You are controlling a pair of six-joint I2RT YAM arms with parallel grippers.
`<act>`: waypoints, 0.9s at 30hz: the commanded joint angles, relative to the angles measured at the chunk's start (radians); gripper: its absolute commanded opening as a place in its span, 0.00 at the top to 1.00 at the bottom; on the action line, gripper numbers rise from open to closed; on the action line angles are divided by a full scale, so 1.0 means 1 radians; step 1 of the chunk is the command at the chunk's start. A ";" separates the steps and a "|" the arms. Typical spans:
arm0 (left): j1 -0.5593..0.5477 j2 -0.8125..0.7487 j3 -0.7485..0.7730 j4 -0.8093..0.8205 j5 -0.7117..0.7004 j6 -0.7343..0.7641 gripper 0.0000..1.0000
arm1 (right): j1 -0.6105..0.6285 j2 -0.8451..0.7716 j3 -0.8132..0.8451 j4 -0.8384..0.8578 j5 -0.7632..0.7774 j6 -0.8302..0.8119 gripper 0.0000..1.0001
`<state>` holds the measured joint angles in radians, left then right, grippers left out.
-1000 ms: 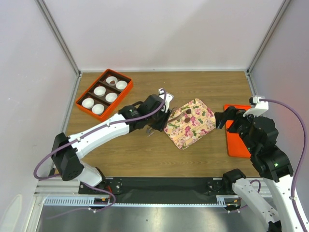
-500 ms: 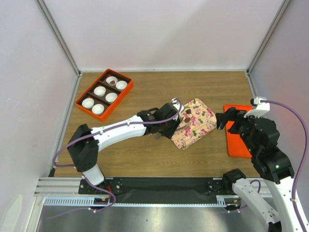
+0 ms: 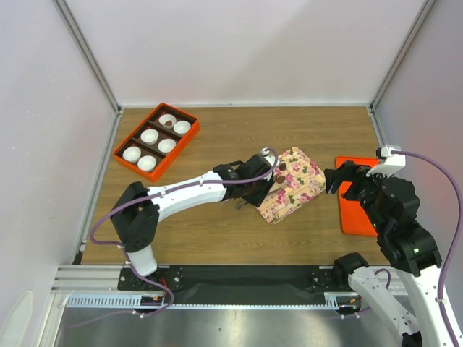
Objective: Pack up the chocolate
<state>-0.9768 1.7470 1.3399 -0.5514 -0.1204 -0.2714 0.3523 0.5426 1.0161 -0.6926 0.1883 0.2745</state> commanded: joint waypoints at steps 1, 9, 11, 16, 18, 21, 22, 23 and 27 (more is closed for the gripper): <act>0.000 0.017 0.056 0.031 -0.002 -0.011 0.50 | 0.002 -0.007 0.035 0.011 0.019 -0.020 0.00; 0.000 0.031 0.074 0.031 0.004 -0.009 0.53 | 0.002 -0.010 0.036 0.007 0.025 -0.026 0.00; 0.000 0.026 0.071 0.028 0.005 -0.012 0.53 | 0.002 -0.010 0.039 0.007 0.025 -0.027 0.00; 0.000 0.006 0.071 0.018 0.007 -0.015 0.57 | 0.002 -0.009 0.036 0.010 0.022 -0.024 0.00; 0.000 -0.003 0.073 0.011 0.005 -0.017 0.59 | 0.002 -0.009 0.033 0.010 0.016 -0.021 0.00; 0.000 -0.032 0.079 -0.005 -0.004 -0.022 0.61 | 0.002 -0.009 0.036 0.010 0.013 -0.017 0.00; 0.000 -0.041 0.084 -0.010 -0.002 -0.023 0.61 | 0.002 -0.010 0.038 0.010 0.013 -0.015 0.00; 0.000 -0.062 0.087 -0.018 -0.002 -0.025 0.61 | 0.002 -0.010 0.039 0.008 0.011 -0.015 0.00; 0.000 -0.118 0.113 -0.045 0.007 -0.037 0.62 | 0.004 -0.012 0.042 0.005 0.008 -0.009 0.00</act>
<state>-0.9768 1.7344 1.3811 -0.5953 -0.1196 -0.2832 0.3523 0.5419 1.0164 -0.6926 0.1947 0.2649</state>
